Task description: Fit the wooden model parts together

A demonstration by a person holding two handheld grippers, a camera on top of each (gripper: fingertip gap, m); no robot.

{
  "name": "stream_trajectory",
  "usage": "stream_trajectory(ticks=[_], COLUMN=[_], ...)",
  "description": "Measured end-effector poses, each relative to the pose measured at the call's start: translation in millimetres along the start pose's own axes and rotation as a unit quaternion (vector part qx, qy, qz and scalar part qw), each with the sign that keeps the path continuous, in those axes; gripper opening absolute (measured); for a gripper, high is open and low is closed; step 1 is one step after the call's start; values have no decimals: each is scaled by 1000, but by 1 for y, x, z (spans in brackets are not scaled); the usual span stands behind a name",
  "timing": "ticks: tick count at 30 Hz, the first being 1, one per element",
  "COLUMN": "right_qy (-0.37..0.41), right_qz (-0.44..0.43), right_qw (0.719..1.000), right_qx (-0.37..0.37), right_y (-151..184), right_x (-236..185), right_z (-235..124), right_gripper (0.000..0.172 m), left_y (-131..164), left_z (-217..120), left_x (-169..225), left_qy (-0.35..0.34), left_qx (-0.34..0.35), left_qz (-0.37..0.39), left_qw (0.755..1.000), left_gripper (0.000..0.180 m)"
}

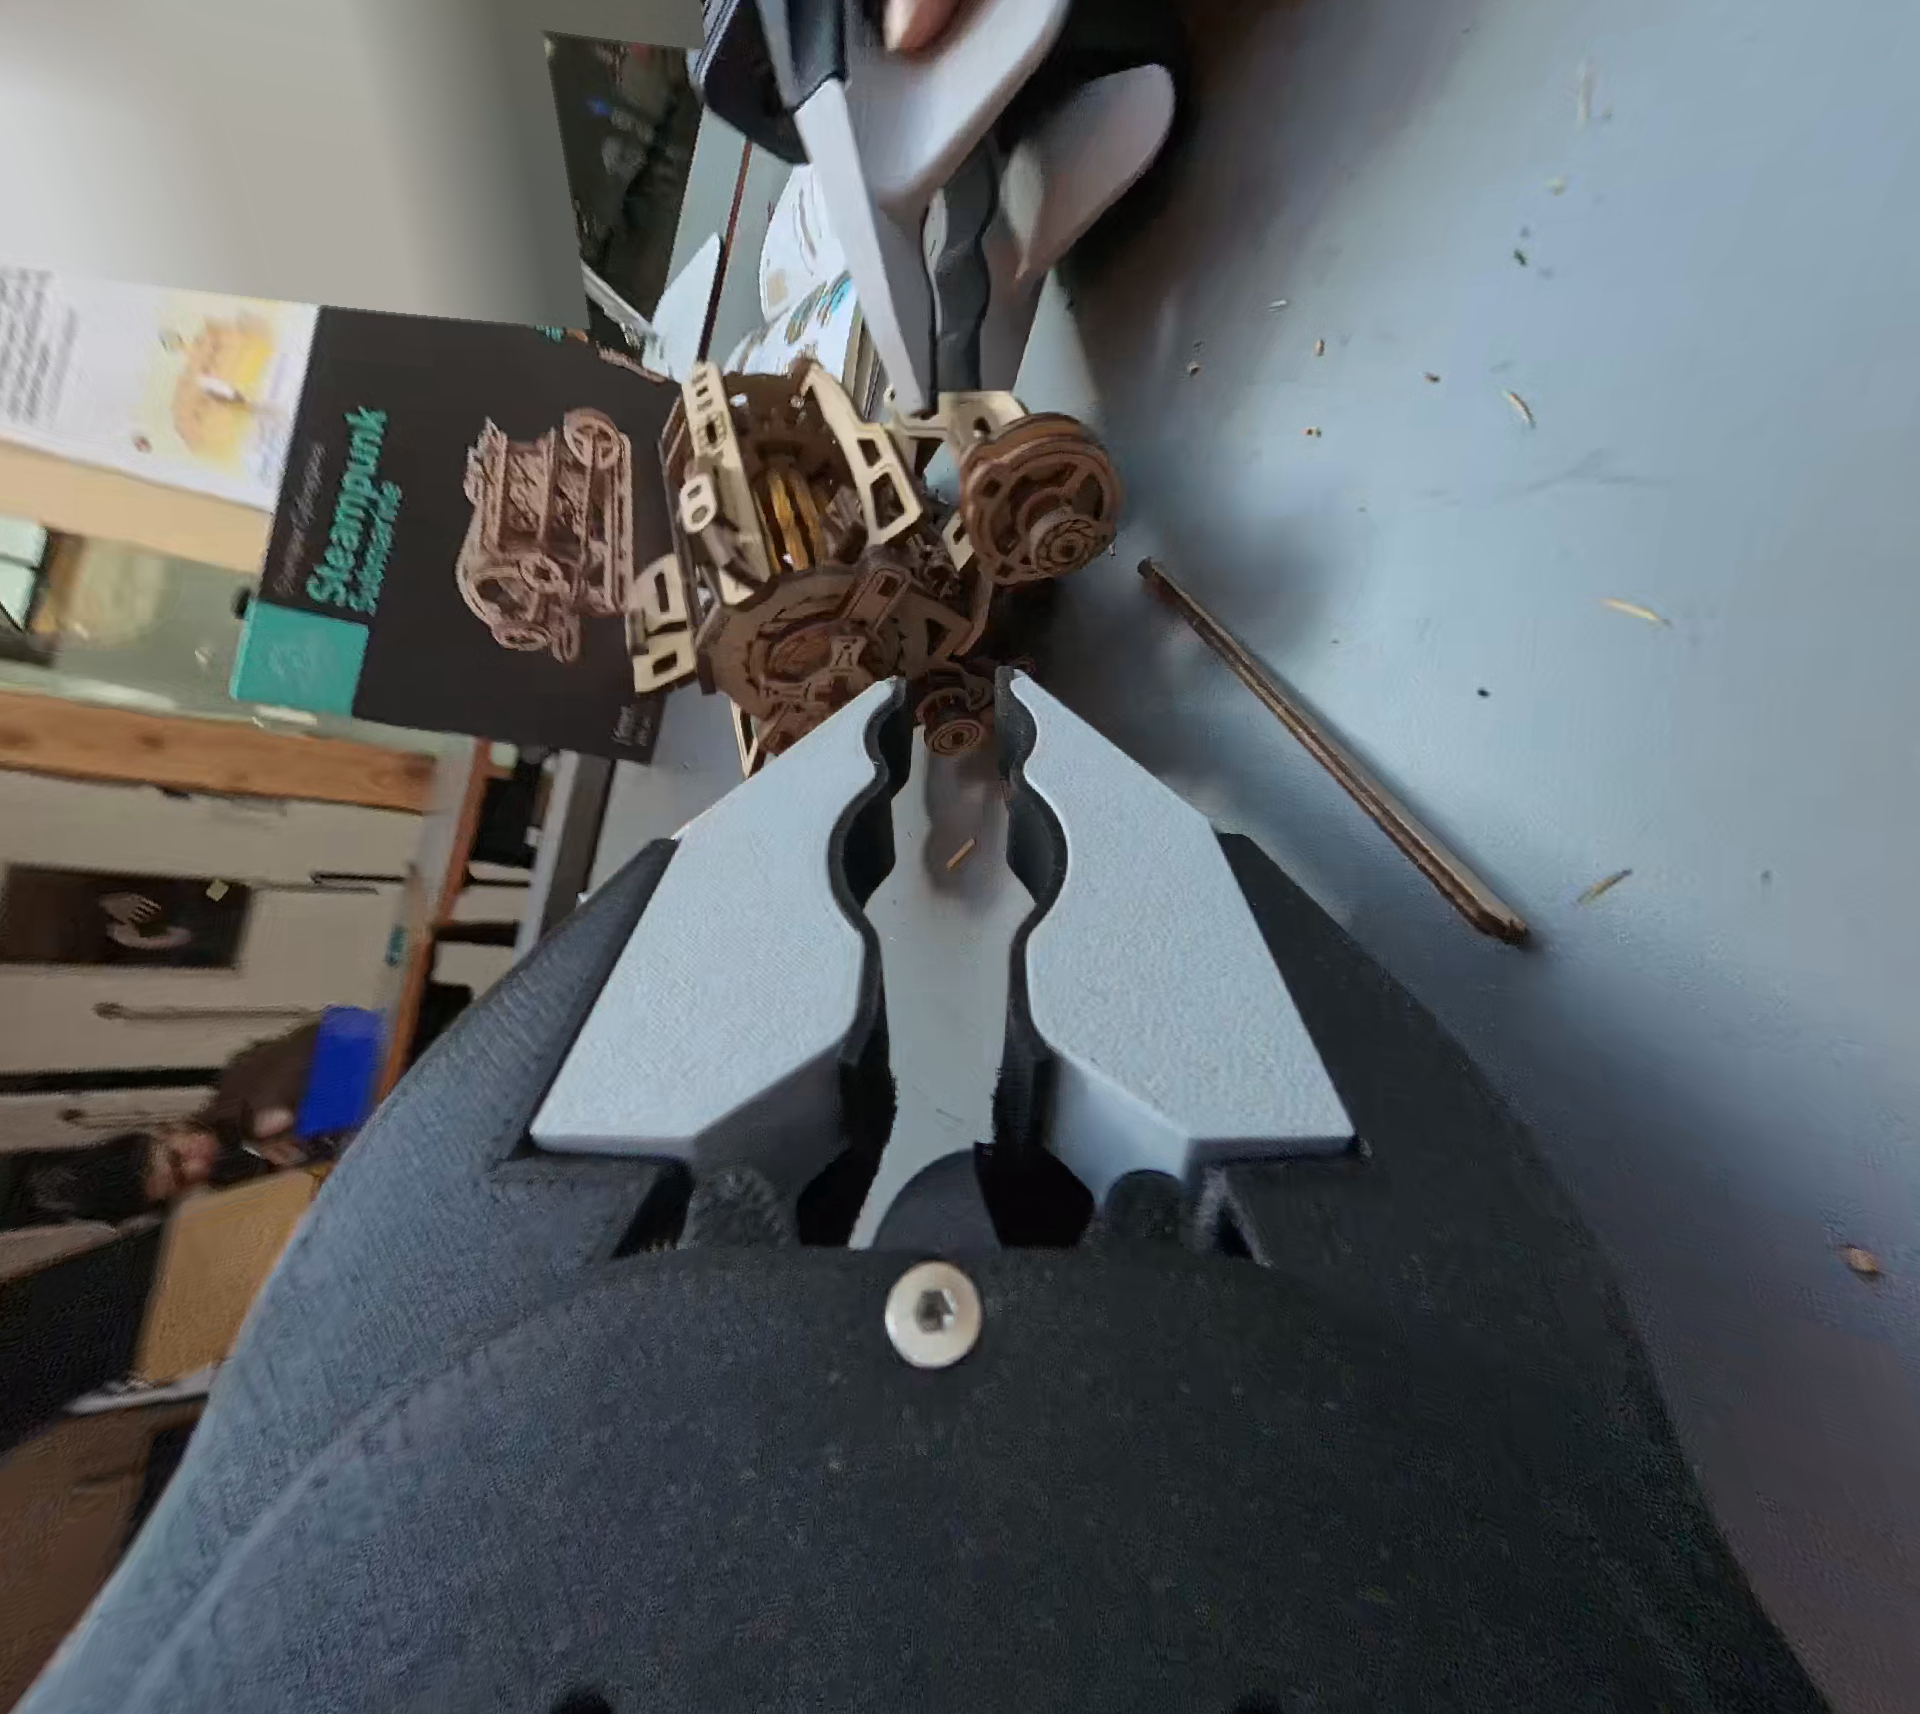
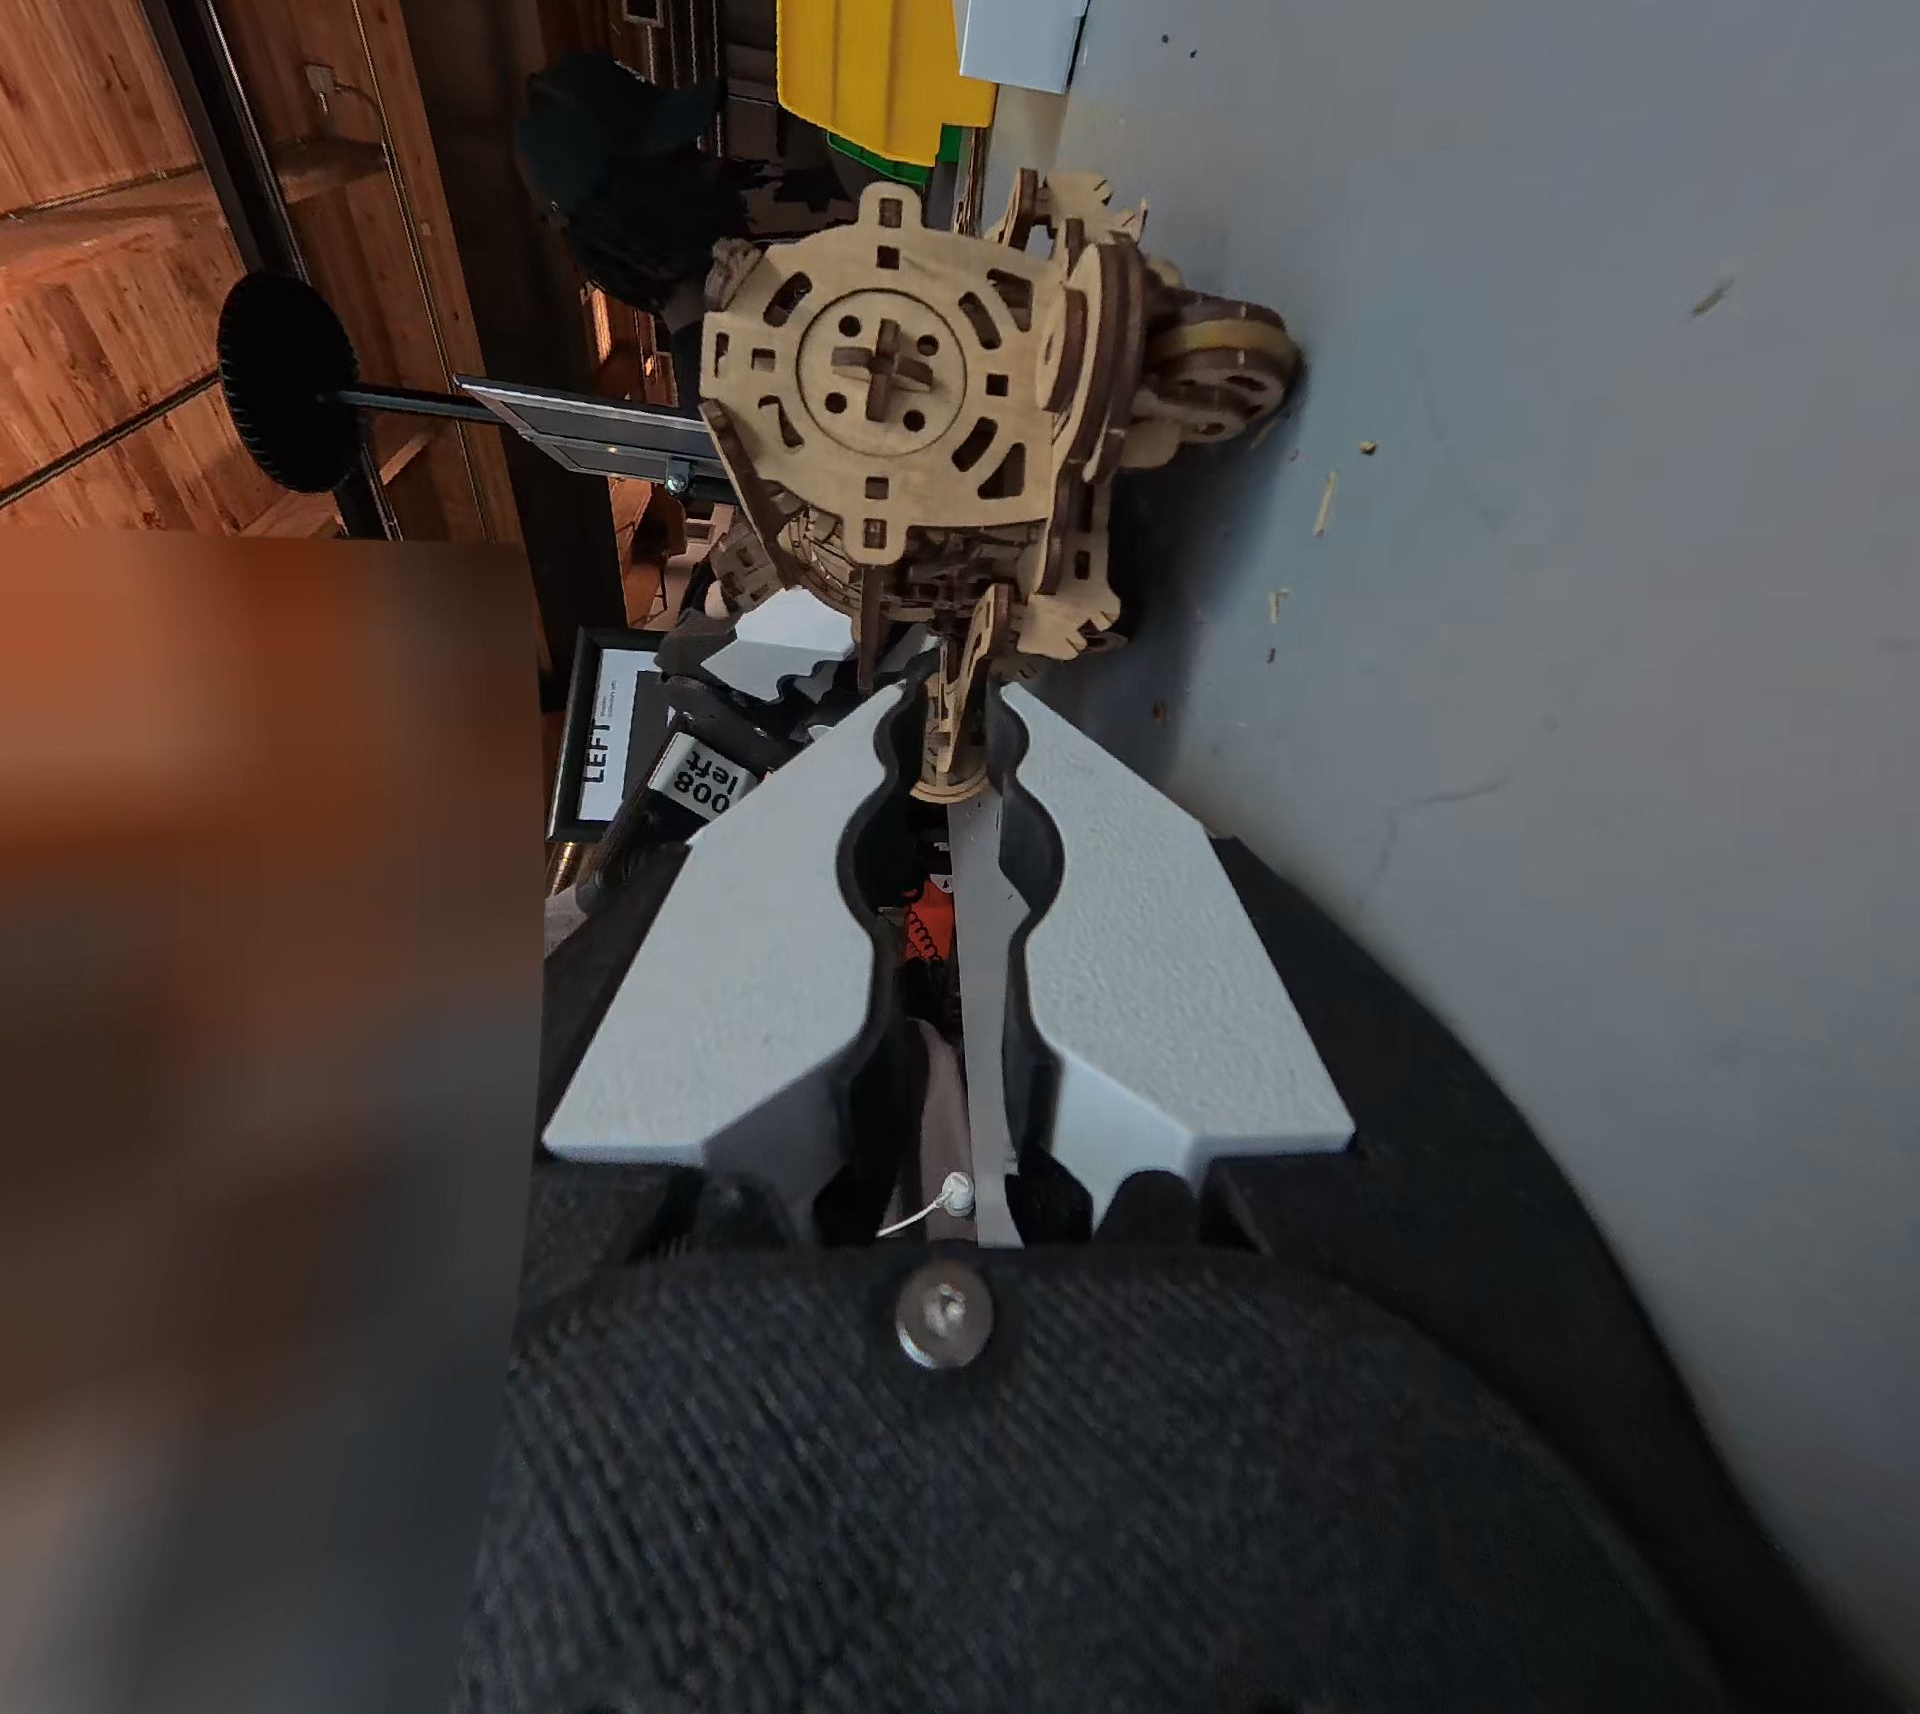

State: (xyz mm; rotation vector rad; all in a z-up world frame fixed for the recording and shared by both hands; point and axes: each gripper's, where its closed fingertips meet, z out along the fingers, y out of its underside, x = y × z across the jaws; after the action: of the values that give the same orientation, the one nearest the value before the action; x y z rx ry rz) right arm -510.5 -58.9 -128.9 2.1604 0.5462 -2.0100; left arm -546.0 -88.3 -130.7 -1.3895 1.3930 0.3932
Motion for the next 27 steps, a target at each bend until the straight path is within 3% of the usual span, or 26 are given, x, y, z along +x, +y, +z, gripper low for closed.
stream_trajectory(ticks=[3, 7, 10, 12, 15, 17, 18, 21, 25, 27], right_qy=[0, 3, 6, 9, 8, 8, 8, 8, 7, 7], right_qz=[-3, -2, 2, 1, 6, 5, 5, 2, 0, 0], right_qw=[1000, 1000, 1000, 1000, 999, 999, 999, 999, 999, 999], right_qx=[-6, -16, -23, -27, -30, -34, -36, -37, -41, -41], right_y=[2, 6, 7, 8, 9, 9, 9, 9, 9, 9], right_x=[-1, 0, 0, 1, 0, 1, 1, 1, 2, 1], right_z=[1, 3, 4, 4, 5, 5, 6, 7, 7, 8], right_gripper=[11, 12, 13, 12, 12, 11, 11, 6, 3, 3], left_y=[7, 6, -2, -9, -16, -11, -7, 6, 0, 0], left_z=[-5, -12, -11, -8, -1, 1, 1, 2, 7, 10], left_x=[-1, -12, -10, -3, 1, -4, -5, -2, -3, 0], left_qy=[38, 52, 92, 120, 151, 148, 144, 123, 134, 137], left_qx=[-39, -60, -74, -75, -30, 7, 16, -6, 11, 4], left_qz=[-203, -435, -540, -619, -741, -793, -805, -806, -828, -830], left_qw=[978, 897, 833, 772, 654, 590, 575, 579, 544, 540], left_gripper=[16, 8, 3, 1, 3, 0, 0, 5, 8, 7])
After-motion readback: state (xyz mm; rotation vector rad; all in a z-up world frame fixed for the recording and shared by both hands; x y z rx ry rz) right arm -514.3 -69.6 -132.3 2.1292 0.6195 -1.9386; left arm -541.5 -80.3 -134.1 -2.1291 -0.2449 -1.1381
